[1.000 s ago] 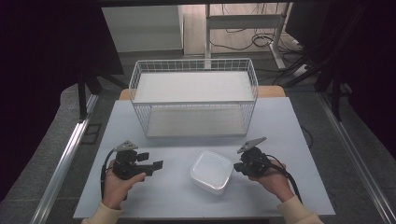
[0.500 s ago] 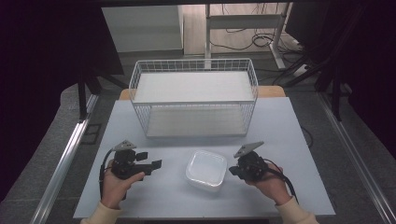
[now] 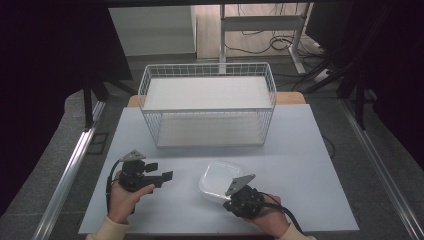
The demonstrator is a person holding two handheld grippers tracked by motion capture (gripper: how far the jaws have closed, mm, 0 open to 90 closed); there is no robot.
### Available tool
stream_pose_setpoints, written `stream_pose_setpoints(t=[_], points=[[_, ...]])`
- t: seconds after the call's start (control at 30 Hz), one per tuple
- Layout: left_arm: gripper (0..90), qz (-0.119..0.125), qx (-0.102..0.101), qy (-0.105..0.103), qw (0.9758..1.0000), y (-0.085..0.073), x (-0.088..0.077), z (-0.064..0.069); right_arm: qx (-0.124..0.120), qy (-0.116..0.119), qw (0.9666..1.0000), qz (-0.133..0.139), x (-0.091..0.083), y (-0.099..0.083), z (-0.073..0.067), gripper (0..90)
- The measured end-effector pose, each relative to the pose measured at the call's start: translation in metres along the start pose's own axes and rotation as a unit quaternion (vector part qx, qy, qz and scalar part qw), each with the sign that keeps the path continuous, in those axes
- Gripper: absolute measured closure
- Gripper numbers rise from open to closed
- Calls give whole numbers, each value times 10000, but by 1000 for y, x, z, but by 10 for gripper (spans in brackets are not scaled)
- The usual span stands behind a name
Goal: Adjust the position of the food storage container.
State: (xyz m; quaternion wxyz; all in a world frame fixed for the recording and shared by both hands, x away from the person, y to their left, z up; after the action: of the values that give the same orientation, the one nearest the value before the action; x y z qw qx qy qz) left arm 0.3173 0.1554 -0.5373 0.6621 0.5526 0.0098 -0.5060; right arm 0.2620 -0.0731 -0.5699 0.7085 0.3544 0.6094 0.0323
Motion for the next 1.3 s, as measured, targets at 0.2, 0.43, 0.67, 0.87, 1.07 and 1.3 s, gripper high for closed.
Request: stream_pose_setpoints(t=[0.2, 0.43, 0.67, 0.87, 1.07, 1.3], points=[[237, -2, -7, -2, 10000, 0, 0, -1, 197, -241, 9995, 73, -5, -2, 24, 894], [237, -23, -14, 17, 10000, -1, 1, -1, 568, -503, 9970, 140, -10, -5, 62, 895], [236, -38, -22, 26, 10000, -1, 2, -1, 856, -794, 9930, 196, -13, -4, 95, 894], [236, -35, -16, 19, 10000, -1, 2, -1, 934, -871, 9916, 205, -11, -5, 103, 894], [237, -10, -24, 18, 10000, -1, 0, -1, 943, -918, 9910, 257, -20, -6, 104, 894], [237, -6, -20, 2, 10000, 0, 1, 0, 1029, -1212, 9854, 602, -51, 24, 137, 894]])
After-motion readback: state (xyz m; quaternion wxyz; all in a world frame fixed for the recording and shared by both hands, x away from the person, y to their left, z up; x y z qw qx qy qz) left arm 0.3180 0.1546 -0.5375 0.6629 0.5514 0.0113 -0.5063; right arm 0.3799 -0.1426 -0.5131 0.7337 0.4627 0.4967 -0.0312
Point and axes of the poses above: each handheld gripper's, and its own axes: x roughly forward along the jaws, y roughly out of its top, z roughly to its right, the point moved 10 cm from there along x, roughly forward along the jaws, and after that the axes turned 5 degrees about -y, right-handed, at the moved point
